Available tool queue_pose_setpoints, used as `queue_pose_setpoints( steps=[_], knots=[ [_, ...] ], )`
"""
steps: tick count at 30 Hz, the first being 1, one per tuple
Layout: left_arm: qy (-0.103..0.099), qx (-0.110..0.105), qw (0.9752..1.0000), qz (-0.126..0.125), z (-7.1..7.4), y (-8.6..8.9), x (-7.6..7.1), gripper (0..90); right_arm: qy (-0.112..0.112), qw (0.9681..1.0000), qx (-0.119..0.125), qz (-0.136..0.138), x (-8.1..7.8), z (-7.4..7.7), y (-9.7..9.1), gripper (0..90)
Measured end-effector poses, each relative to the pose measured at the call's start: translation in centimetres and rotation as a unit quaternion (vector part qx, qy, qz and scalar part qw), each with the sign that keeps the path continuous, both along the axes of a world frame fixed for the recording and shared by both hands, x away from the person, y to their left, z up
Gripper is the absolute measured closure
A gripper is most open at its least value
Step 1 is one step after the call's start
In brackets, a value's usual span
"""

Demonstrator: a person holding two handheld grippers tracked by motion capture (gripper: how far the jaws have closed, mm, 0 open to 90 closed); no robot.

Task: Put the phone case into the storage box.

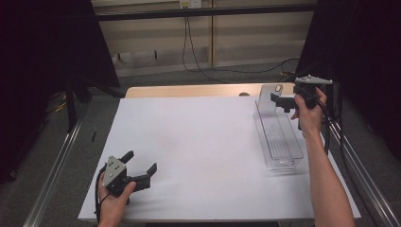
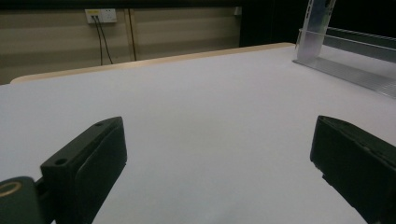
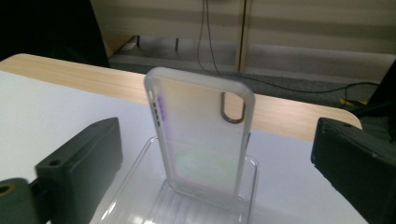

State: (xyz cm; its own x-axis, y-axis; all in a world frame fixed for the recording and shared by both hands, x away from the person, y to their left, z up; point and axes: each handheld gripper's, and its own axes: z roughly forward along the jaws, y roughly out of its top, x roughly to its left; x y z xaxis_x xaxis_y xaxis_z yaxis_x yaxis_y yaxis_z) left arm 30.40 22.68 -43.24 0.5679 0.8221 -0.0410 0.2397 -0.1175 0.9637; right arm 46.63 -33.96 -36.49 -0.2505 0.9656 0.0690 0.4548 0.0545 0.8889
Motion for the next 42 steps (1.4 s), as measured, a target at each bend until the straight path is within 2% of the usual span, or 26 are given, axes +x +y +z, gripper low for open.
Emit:
queue_pose_setpoints(
  steps=[3,6,11,12,15,19,29,35,36,38,42],
  knots=[
    [-0.002,-0.002,1.0,-0.003,0.1,0.0,0.0,3.8,-0.013,0.9999,-0.001,-0.002,-0.4,-0.3,0.0,0.5],
    [-0.001,-0.003,1.0,-0.004,0.0,0.1,0.0,3.9,-0.04,0.9991,0.004,-0.011,-1.1,-0.9,-0.3,0.0],
    [-0.001,-0.003,1.0,-0.005,0.0,0.1,0.0,3.8,-0.043,0.999,-0.001,-0.01,-1.7,-0.8,-0.3,0.3],
    [-0.002,-0.003,1.0,-0.005,0.0,0.1,0.0,3.8,-0.044,0.9989,-0.01,-0.011,-2.1,-0.6,-0.3,1.4],
    [-0.001,-0.004,1.0,-0.001,0.0,0.1,0.0,3.8,-0.043,0.999,-0.007,-0.01,-2.4,-0.5,-0.4,1.0],
    [-0.001,-0.003,1.0,-0.002,0.1,0.1,0.0,3.7,-0.055,0.9982,-0.012,-0.02,-3.0,-0.4,-0.4,0.6],
    [-0.002,-0.005,1.0,-0.001,0.1,0.1,0.0,3.7,-0.06,0.9977,0.002,-0.031,-4.3,-1.0,-0.8,1.8],
    [-0.003,-0.001,1.0,-0.002,0.1,0.1,-0.1,3.9,-0.082,0.9959,0.008,-0.039,-5.4,-1.4,-0.7,3.8],
    [-0.002,-0.003,1.0,-0.002,0.1,0.1,0.0,3.9,-0.086,0.9956,0.015,-0.036,-5.6,-1.4,-0.6,3.8],
    [-0.003,0.001,1.0,-0.002,0.1,0.1,0.0,3.9,-0.09,0.9953,0.005,-0.035,-6.1,-1.3,-0.4,3.6],
    [-0.004,0.002,1.0,-0.004,0.1,0.0,0.0,4.0,-0.082,0.9963,0.008,-0.024,-7.0,-1.0,-0.2,3.0]
  ],
)
